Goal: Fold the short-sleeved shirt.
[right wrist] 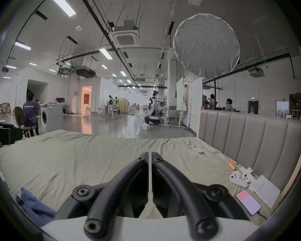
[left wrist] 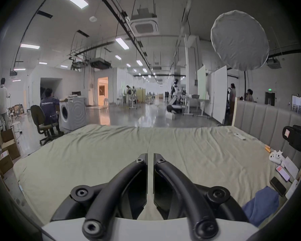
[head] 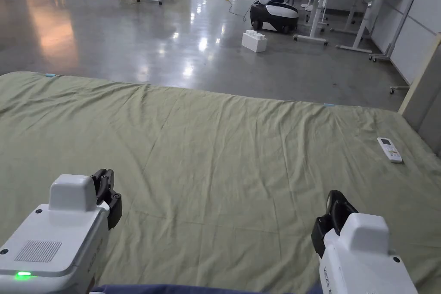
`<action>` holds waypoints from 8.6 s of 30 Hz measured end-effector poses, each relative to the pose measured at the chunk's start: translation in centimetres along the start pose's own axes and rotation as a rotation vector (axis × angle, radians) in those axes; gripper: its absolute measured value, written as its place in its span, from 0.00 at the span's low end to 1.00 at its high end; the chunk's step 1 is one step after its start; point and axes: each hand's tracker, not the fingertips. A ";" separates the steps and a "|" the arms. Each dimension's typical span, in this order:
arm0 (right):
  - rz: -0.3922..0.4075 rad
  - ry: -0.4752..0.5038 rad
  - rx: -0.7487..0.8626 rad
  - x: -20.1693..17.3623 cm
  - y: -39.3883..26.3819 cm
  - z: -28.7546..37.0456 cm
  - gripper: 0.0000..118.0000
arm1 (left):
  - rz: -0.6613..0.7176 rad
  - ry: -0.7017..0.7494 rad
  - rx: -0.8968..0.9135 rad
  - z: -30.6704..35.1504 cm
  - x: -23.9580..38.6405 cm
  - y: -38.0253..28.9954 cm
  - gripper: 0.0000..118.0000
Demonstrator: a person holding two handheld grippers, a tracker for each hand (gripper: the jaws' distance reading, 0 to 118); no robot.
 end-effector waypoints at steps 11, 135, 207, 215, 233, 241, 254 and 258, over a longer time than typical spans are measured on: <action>0.006 0.036 -0.037 -0.7 -0.6 -0.5 0.00 | -0.013 -0.075 -0.211 1.3 -4.4 -1.4 0.05; -0.031 0.112 -0.303 0.2 -6.3 0.0 0.00 | 0.462 -0.432 -0.973 -3.3 2.2 -6.0 0.18; -0.044 0.109 -0.335 0.3 -5.9 -0.1 0.00 | 0.620 -0.541 -0.839 -1.6 -11.6 -8.2 0.14; -0.050 0.120 -0.337 0.3 -6.2 0.0 0.00 | 0.375 -0.324 -0.870 -0.7 -11.0 -1.6 0.14; -0.075 0.120 -0.340 1.0 -7.1 0.6 0.00 | 0.186 -0.359 -0.893 0.2 0.4 0.8 0.14; -0.094 0.105 -0.354 1.4 -7.5 0.8 0.00 | 0.248 -0.458 -0.937 -0.6 6.7 -0.9 0.14; -0.100 0.083 -0.359 2.4 -7.6 1.4 0.00 | 0.262 -0.430 -1.055 -3.4 17.4 -9.2 0.16; -0.097 0.078 -0.364 2.8 -7.8 1.6 0.00 | 0.295 -0.496 -1.037 -3.1 16.6 -8.6 0.42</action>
